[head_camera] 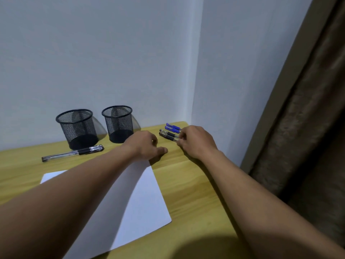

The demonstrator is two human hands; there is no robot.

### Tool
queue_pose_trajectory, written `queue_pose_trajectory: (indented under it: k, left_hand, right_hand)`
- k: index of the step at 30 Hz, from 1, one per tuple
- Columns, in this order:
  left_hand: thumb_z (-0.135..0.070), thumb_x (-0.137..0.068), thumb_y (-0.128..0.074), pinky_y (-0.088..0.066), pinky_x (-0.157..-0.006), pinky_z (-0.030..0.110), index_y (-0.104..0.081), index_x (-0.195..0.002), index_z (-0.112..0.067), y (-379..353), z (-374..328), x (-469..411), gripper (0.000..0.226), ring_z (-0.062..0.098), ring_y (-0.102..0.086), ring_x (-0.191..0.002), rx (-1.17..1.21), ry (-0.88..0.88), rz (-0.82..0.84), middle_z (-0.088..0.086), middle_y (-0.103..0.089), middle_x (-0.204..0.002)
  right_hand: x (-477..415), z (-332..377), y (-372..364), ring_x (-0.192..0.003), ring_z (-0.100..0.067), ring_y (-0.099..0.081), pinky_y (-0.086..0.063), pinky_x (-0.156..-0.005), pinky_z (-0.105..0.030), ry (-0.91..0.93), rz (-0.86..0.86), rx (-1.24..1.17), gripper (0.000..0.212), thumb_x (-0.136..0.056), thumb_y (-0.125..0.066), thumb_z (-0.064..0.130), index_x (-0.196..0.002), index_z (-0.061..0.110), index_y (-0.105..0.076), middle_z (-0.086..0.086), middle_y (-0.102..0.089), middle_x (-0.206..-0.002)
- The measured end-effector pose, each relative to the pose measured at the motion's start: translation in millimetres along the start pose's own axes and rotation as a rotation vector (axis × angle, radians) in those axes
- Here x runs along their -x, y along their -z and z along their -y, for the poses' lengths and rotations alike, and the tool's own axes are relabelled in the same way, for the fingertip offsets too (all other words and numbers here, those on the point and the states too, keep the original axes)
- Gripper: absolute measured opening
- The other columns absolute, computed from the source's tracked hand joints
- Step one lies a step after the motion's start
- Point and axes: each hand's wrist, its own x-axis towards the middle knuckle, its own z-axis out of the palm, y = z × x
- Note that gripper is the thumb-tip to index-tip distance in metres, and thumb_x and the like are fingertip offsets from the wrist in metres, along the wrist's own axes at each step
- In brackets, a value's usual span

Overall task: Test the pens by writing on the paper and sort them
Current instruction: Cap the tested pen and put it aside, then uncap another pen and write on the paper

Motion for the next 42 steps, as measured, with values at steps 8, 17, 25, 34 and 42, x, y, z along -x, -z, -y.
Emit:
queue_pose_trajectory:
  k: [8,17,25,34,42]
  left_hand:
    - [-0.071,-0.072,-0.067,-0.051,-0.095,0.035,-0.062,-0.130,-0.018,8.3,0.5,9.9,0.079,0.026,-0.061,-0.115,0.055,-0.003,-0.007,0.006,-0.067,-0.123]
    - [-0.051,-0.081,-0.065,-0.054,-0.082,0.033,-0.073,-0.104,-0.011,58.3,46.7,74.1,0.046,0.021,-0.069,-0.092,0.157,-0.106,-0.247,0.006,-0.075,-0.095]
    - [-0.024,-0.085,-0.068,-0.055,-0.082,0.029,-0.077,-0.090,-0.015,82.3,140.3,137.9,0.014,0.012,-0.071,-0.083,0.216,0.052,-0.487,-0.004,-0.077,-0.090]
    - [-0.025,-0.092,-0.062,-0.050,-0.077,0.034,-0.075,-0.099,-0.014,61.0,197.3,150.3,0.018,0.026,-0.063,-0.087,0.124,0.084,-0.354,0.006,-0.072,-0.093]
    - [-0.029,-0.093,-0.057,-0.050,-0.070,0.038,-0.074,-0.095,-0.015,54.6,210.0,147.5,0.022,0.028,-0.062,-0.082,0.025,0.084,-0.367,0.005,-0.072,-0.086]
  right_hand:
    - [16.2,5.9,17.9,-0.109,-0.022,-0.063,-0.056,-0.090,-0.044,0.048,0.029,-0.083,0.034,-0.094,-0.067,0.034,-0.124,0.019,-0.068,-0.003,-0.069,-0.122]
    - [18.1,64.9,42.4,-0.112,-0.021,-0.064,-0.051,-0.092,-0.032,0.200,0.081,-0.105,0.034,-0.092,-0.068,0.032,-0.122,0.016,-0.070,-0.002,-0.071,-0.120]
    - [12.2,149.1,2.0,-0.112,-0.027,-0.065,-0.052,-0.096,-0.039,0.325,0.191,-0.115,0.026,-0.093,-0.062,0.020,-0.116,0.013,-0.073,-0.007,-0.075,-0.116]
    - [6.0,192.1,-60.5,-0.103,-0.028,-0.066,-0.052,-0.081,-0.034,0.452,0.248,-0.042,0.025,-0.096,-0.056,0.019,-0.116,0.023,-0.070,-0.007,-0.072,-0.112]
    - [2.3,203.0,-69.9,-0.098,-0.032,-0.064,-0.054,-0.080,-0.044,0.553,0.236,0.054,0.026,-0.093,-0.050,0.009,-0.108,0.016,-0.070,-0.008,-0.072,-0.102]
